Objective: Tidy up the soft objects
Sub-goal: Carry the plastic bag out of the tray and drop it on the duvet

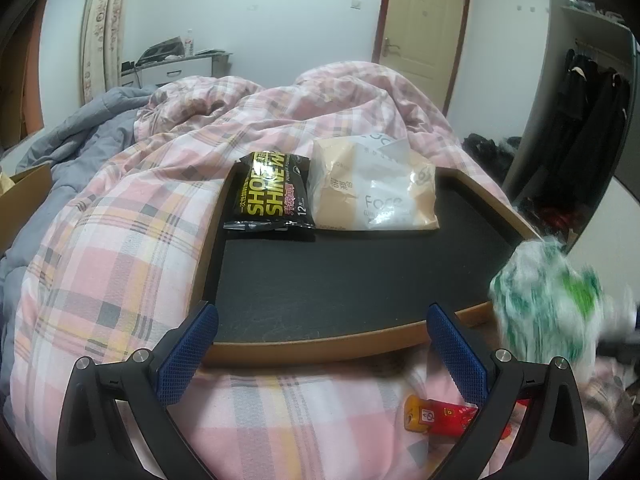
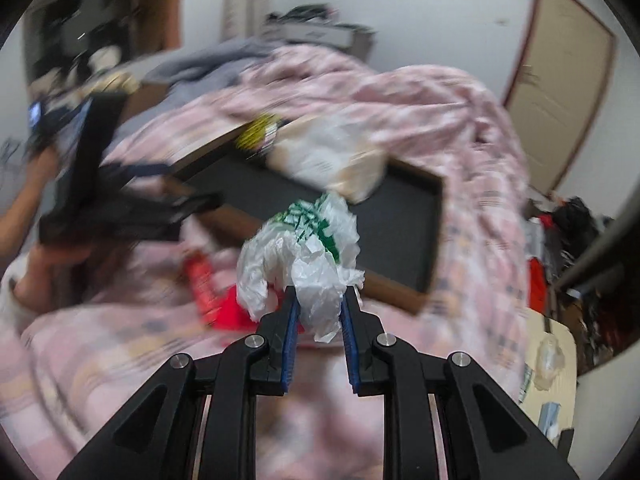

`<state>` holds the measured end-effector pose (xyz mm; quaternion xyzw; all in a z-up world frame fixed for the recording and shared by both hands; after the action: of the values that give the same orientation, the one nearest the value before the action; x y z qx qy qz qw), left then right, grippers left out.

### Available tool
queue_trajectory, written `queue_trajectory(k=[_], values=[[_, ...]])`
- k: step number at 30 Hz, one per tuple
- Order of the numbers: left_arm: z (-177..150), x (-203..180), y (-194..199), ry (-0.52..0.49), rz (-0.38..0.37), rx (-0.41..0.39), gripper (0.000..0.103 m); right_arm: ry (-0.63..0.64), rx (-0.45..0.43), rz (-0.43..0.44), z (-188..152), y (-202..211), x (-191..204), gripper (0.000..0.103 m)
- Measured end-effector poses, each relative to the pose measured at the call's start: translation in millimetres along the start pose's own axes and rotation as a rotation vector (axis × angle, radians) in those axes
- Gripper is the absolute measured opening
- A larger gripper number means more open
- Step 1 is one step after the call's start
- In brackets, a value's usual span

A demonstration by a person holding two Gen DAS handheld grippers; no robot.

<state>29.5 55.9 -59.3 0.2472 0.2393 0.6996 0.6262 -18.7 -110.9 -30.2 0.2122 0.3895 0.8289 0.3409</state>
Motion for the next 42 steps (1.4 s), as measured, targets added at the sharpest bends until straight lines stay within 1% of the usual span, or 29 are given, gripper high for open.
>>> queue_trajectory(k=[3,4,6,7,9,10,11,12,13,14,15,18,23,25,28,30,31,32,33,35,38,42], values=[[0.0,-0.2,0.0,0.000,0.000,0.000,0.103,0.071,0.078,0.043,-7.9,-7.3,13.6,0.017],[0.0,-0.1,0.0,-0.001,0.001,0.000,0.103,0.099,0.091,0.044,-9.0,-6.5,18.7,0.017],[0.1,0.2,-0.2,-0.001,0.001,0.000,0.103,0.131,0.088,0.042,-9.0,-2.3,24.7,0.017],[-0.1,0.0,0.0,0.000,0.000,0.000,0.103,0.140,0.079,0.039,-9.4,2.4,26.0,0.020],[0.0,-0.1,0.0,0.000,0.000,0.000,0.103,0.160,0.056,0.023,-9.4,11.0,27.9,0.031],[-0.1,-0.2,0.1,0.000,0.001,0.000,0.103,0.179,0.034,0.005,-8.7,15.3,28.9,0.049],[-0.1,-0.2,0.1,0.000,0.001,0.000,0.103,0.203,0.003,-0.018,-8.6,20.4,31.0,0.074],[-0.2,-0.2,0.1,0.000,0.001,0.000,0.103,0.235,-0.041,-0.053,-9.6,27.4,36.8,0.085],[-0.2,-0.1,0.1,0.000,0.001,0.000,0.103,0.275,-0.106,-0.099,-8.1,36.3,41.4,0.096],[-0.2,-0.1,0.1,0.000,0.001,0.000,0.103,0.294,-0.146,-0.123,-6.6,41.9,41.9,0.099],[-0.2,-0.1,0.1,0.000,0.001,0.000,0.103,0.296,-0.171,-0.137,-4.5,46.2,40.7,0.099],[-0.3,-0.3,0.1,0.001,0.000,0.000,0.103,0.234,-0.235,-0.146,4.2,53.6,26.3,0.099],[-0.3,-0.1,0.2,0.001,0.000,0.000,0.103,0.067,-0.384,-0.222,14.4,47.4,-17.7,0.100],[-0.4,-0.4,0.2,0.000,0.001,0.000,0.103,-0.036,-0.436,-0.253,13.2,37.2,-41.7,0.100],[-0.4,-0.3,0.3,0.000,0.001,0.000,0.103,-0.198,-0.482,-0.286,5.7,24.2,-74.0,0.100],[-0.4,-0.4,0.3,0.001,0.000,0.000,0.103,-0.280,-0.517,-0.303,-3.2,14.7,-91.5,0.100],[-0.5,-0.5,0.3,0.001,0.001,0.000,0.103,-0.344,-0.497,-0.314,-8.0,7.1,-100.9,0.100],[-0.5,-0.5,0.3,0.001,0.001,-0.001,0.103,-0.380,-0.471,-0.299,-9.2,0.6,-108.0,0.100],[-0.4,-0.5,0.4,0.001,0.001,-0.001,0.103,-0.405,-0.451,-0.270,-9.2,-3.1,-112.2,0.100],[-0.5,-0.5,0.3,0.001,0.003,-0.001,0.103,-0.432,-0.452,-0.236,-10.1,-2.1,-115.4,0.100],[-1.0,-1.8,0.4,-0.006,0.017,-0.003,0.103,-0.435,-0.460,-0.234,-12.3,0.8,-112.2,0.100],[-1.2,-2.5,3.8,-0.011,0.033,-0.014,0.103,-0.395,-0.451,-0.245,-14.1,2.4,-104.4,0.100]])
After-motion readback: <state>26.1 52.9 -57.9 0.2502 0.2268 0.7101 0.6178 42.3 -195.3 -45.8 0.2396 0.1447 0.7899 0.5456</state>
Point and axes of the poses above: each gripper's, at about its wrist camera, not at the fingertips, and y roughly against the way its jaws point, x to its left, z to its top, the point moved 3 cm from there along -y, roughly the way its jaws point, and after that the axes turned 15 degrees about z, right-handed, at the moved point
